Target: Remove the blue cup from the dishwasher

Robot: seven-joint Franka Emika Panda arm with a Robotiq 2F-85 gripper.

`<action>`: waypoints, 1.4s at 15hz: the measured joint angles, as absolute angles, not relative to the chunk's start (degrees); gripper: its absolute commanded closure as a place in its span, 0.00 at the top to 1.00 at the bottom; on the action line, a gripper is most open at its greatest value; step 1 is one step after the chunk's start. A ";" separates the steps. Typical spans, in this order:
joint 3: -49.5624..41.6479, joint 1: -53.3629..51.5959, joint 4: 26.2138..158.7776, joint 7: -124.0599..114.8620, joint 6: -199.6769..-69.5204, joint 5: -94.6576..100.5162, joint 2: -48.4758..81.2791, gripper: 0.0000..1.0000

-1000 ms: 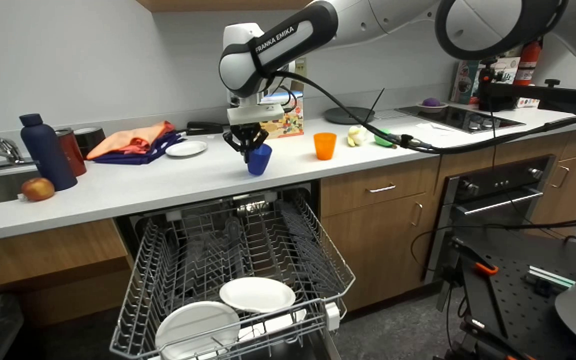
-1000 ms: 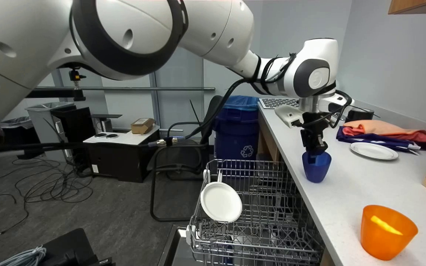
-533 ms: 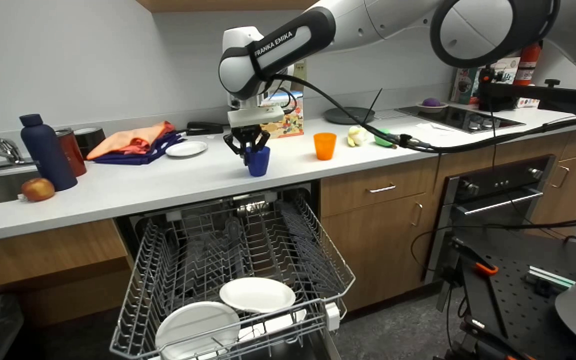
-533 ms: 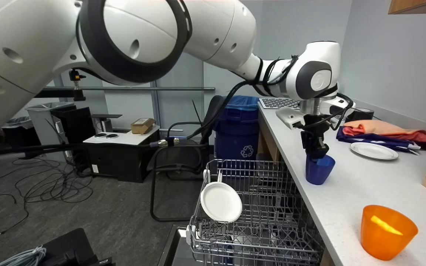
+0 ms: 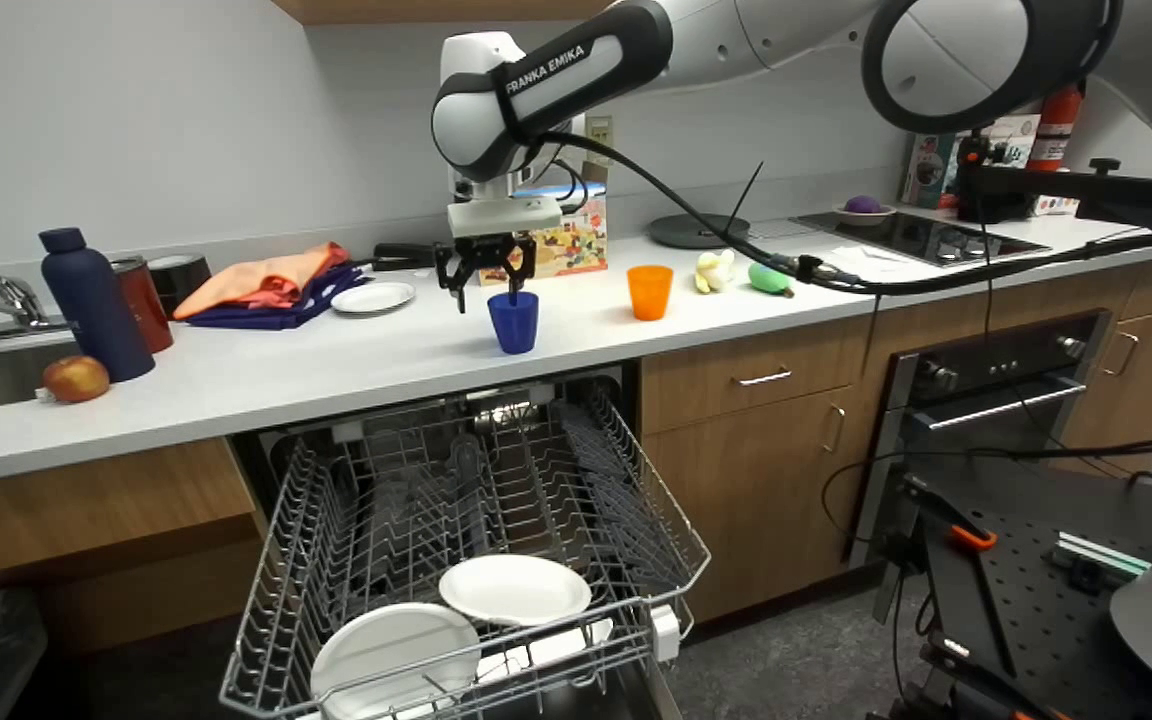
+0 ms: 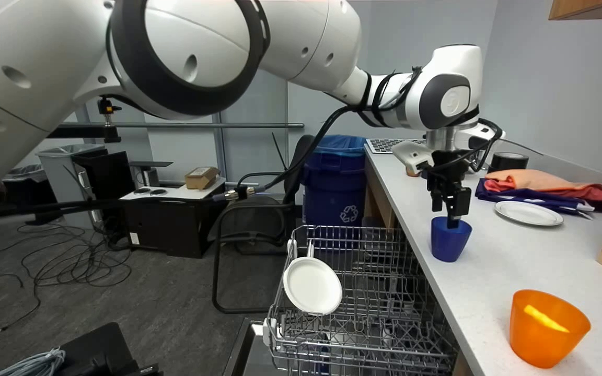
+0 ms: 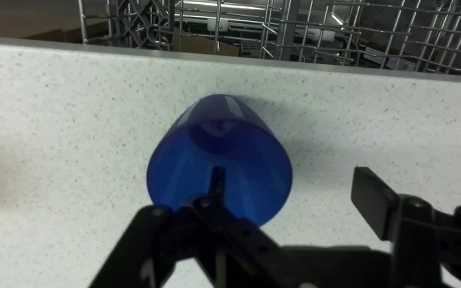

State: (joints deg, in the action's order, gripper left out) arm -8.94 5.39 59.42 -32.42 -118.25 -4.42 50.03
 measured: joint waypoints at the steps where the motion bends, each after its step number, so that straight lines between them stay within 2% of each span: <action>1: -8.94 5.36 59.16 -32.42 -118.37 -4.42 49.72 1.00; 10: -6.79 3.62 60.00 -29.33 -124.02 -4.42 45.14 1.00; 21: -0.84 2.39 73.56 -14.88 -125.39 -4.54 34.23 1.00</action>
